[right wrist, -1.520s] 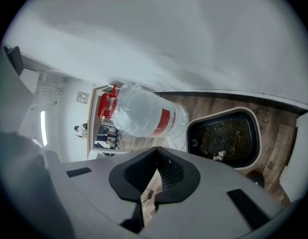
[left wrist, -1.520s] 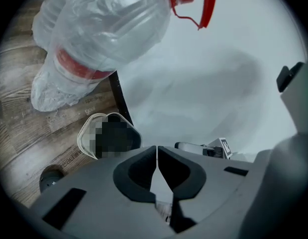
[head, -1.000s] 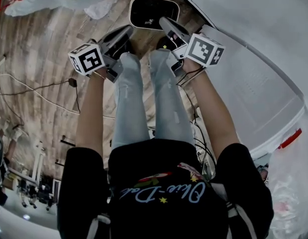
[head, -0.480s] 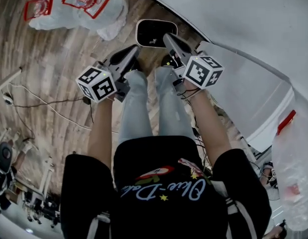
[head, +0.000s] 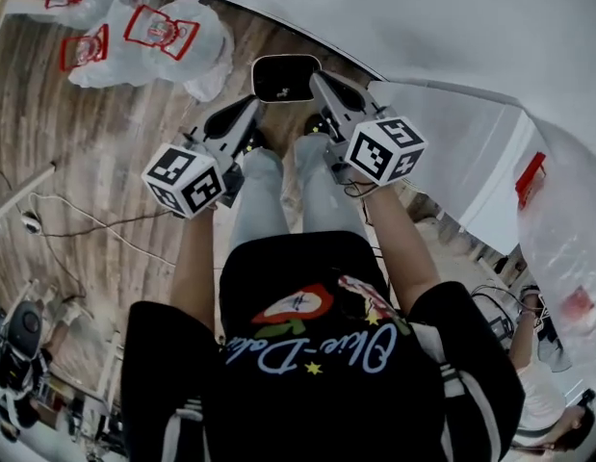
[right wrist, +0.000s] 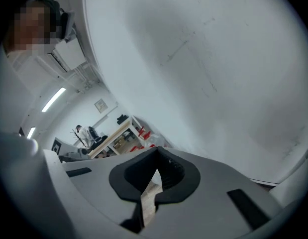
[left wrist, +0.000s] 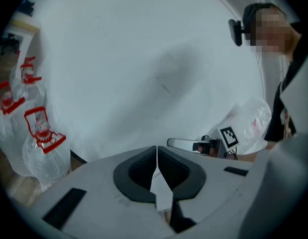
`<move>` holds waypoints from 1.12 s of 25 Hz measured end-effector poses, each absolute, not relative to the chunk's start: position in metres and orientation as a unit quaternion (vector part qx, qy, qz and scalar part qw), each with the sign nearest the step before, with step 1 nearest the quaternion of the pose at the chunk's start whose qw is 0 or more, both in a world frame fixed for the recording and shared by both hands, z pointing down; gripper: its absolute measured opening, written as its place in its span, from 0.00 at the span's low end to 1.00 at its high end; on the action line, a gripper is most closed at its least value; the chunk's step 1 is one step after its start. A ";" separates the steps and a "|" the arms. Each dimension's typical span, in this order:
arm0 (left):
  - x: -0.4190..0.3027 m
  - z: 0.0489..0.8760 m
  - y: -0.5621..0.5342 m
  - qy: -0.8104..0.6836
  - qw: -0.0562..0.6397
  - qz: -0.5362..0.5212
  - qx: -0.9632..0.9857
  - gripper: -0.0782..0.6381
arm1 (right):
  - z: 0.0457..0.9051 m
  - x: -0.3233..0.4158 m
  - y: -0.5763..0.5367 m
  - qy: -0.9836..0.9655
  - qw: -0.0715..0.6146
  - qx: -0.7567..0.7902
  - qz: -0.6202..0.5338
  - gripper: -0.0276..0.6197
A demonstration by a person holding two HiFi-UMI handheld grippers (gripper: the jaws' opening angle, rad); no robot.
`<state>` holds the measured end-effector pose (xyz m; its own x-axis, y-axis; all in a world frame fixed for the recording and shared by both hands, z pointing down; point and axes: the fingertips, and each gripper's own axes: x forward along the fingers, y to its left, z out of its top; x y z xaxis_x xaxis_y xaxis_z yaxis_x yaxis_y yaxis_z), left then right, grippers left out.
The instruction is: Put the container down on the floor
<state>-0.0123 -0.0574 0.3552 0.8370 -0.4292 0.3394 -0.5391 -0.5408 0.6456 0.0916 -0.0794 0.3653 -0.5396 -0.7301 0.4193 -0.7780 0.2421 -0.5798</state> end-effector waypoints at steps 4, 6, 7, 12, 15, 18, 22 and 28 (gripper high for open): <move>0.000 0.313 -0.052 -0.268 0.345 0.084 0.896 0.12 | 0.324 0.101 -0.071 -0.796 0.015 0.479 0.371 0.04; 0.005 0.292 -0.051 -0.263 0.340 0.071 0.900 0.12 | 0.305 0.104 -0.068 -0.800 0.010 0.479 0.361 0.04; 0.006 0.281 -0.050 -0.261 0.338 0.066 0.902 0.12 | 0.295 0.104 -0.065 -0.803 0.009 0.479 0.355 0.04; 0.012 0.243 -0.045 -0.263 0.298 0.075 0.915 0.12 | 0.258 0.106 -0.056 -0.810 0.016 0.483 0.331 0.04; 0.017 0.227 -0.041 -0.266 0.267 0.086 0.922 0.12 | 0.243 0.110 -0.050 -0.810 0.019 0.490 0.320 0.04; 0.021 0.212 -0.039 -0.264 0.242 0.091 0.929 0.12 | 0.229 0.114 -0.045 -0.816 0.025 0.494 0.298 0.04; 0.025 0.190 -0.040 -0.259 0.226 0.079 0.936 0.12 | 0.208 0.115 -0.046 -0.825 0.028 0.493 0.274 0.04; 0.030 0.144 -0.053 -0.259 0.204 0.052 0.943 0.12 | 0.158 0.111 -0.059 -0.850 0.038 0.480 0.215 0.04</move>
<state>0.0301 -0.0527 0.1436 0.8608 -0.4661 0.2043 -0.5089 -0.7829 0.3580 0.1112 -0.0592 0.1582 -0.5370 -0.7986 0.2718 -0.8317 0.4472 -0.3292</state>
